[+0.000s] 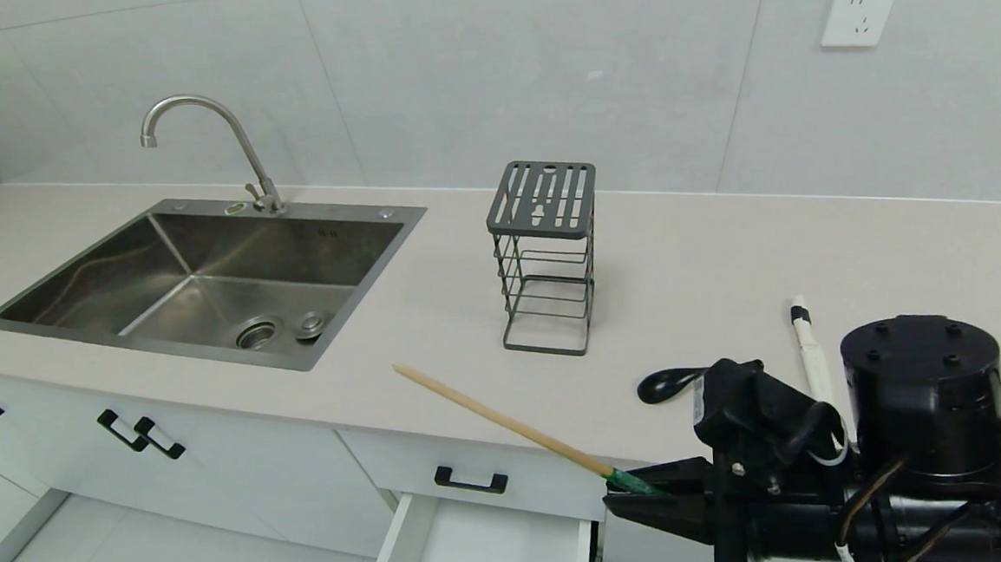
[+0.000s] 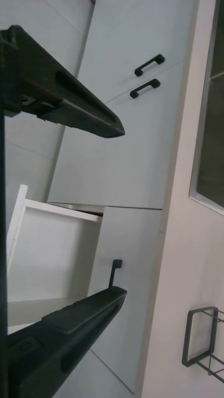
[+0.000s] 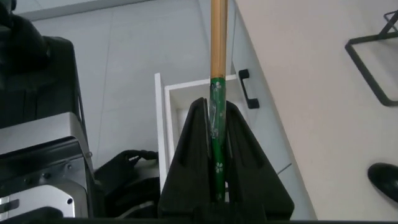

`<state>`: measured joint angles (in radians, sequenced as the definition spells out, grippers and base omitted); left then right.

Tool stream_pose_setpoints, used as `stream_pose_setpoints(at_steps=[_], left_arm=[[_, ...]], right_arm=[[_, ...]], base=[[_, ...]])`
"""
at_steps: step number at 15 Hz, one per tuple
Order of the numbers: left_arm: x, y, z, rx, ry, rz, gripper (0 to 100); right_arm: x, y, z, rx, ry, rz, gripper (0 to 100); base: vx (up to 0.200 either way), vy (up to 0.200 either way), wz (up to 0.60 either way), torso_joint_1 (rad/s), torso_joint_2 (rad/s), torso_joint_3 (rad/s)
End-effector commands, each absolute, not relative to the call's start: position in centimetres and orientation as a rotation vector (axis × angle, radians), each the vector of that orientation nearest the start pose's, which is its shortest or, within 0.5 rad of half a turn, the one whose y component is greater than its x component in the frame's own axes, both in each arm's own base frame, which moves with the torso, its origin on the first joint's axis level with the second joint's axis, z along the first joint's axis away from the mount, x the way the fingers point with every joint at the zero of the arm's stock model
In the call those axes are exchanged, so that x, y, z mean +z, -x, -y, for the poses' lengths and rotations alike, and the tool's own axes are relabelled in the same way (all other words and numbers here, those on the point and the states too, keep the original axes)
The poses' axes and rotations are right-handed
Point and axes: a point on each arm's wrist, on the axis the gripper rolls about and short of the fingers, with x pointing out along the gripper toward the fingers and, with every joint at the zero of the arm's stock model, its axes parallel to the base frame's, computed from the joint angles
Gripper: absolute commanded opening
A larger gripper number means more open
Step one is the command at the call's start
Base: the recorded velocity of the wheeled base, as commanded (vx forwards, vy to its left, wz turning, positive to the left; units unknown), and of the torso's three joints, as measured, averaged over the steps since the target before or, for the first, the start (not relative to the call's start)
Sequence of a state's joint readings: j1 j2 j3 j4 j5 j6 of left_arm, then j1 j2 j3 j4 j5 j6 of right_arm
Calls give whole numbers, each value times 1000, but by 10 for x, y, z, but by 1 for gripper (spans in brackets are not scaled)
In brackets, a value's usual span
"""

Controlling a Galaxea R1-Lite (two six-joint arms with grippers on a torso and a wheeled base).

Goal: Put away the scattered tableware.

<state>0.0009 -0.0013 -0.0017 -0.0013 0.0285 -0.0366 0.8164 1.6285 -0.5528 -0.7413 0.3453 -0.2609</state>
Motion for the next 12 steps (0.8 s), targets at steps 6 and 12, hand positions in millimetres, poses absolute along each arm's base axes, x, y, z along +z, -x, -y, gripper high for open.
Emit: stream_pose_setpoints(at_steps=[6,12], left_arm=[[76,23,-1,31,37,4,100],[76,23,-1,31,37,4,100]], right_arm=[[117,-184,-227,1273,403,-251,0],[118,-188,-253,1314,402,-211,0]], base=[[0,0,0,0,0,0],[0,0,0,0,0,0]])
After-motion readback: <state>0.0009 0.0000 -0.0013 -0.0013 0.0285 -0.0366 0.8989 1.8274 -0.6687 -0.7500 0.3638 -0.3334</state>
